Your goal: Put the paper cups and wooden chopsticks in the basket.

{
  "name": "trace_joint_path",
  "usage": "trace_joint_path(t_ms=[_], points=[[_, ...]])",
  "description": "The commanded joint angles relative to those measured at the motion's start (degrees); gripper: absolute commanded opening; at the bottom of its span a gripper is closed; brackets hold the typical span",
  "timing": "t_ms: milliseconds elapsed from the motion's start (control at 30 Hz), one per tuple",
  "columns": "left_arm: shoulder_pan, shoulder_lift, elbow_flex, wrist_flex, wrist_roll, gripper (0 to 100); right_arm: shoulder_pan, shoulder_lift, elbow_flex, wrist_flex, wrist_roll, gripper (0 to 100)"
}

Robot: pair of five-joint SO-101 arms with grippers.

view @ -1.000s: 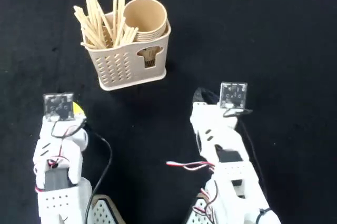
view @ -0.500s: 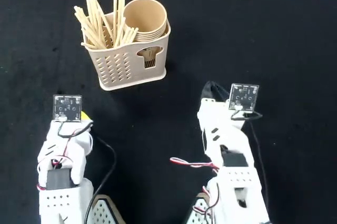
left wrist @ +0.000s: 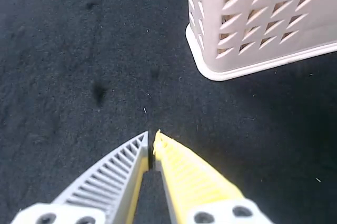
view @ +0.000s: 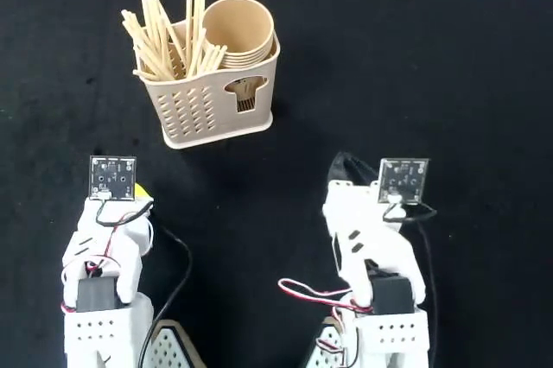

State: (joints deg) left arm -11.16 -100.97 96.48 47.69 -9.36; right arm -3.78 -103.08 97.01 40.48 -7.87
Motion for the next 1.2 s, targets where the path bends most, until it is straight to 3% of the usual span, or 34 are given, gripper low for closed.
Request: trace_joint_path(t_ms=[0,200,400,633,733,900,1167], points=[[0.5,0.1,1.0,0.2,-0.4,4,-2.8,-3.0,-0.5,1.0,0.4,1.2],[0.4,-0.1,1.0,3.3,-0.4,4,-4.4,-4.4,-0.5,6.3,0.4,1.2],[0.7,-0.4,1.0,12.3,-0.4,4,-4.2,-4.7,-0.5,24.7,0.4,1.2],[0.4,-0.4,1.0,24.0,-0.4,4,-4.0,-4.4,-0.5,30.8,0.5,1.2],[0.3,-0.4,1.0,23.6,-0.4,4,-0.7,-4.4,-0.5,31.8,2.0,1.2],[0.3,-0.4,1.0,23.6,-0.4,4,3.6,-4.2,-0.5,33.9,14.2,1.2],[0.2,-0.4,1.0,23.6,0.0,4,3.8,-4.2,-0.5,33.8,14.8,1.2]])
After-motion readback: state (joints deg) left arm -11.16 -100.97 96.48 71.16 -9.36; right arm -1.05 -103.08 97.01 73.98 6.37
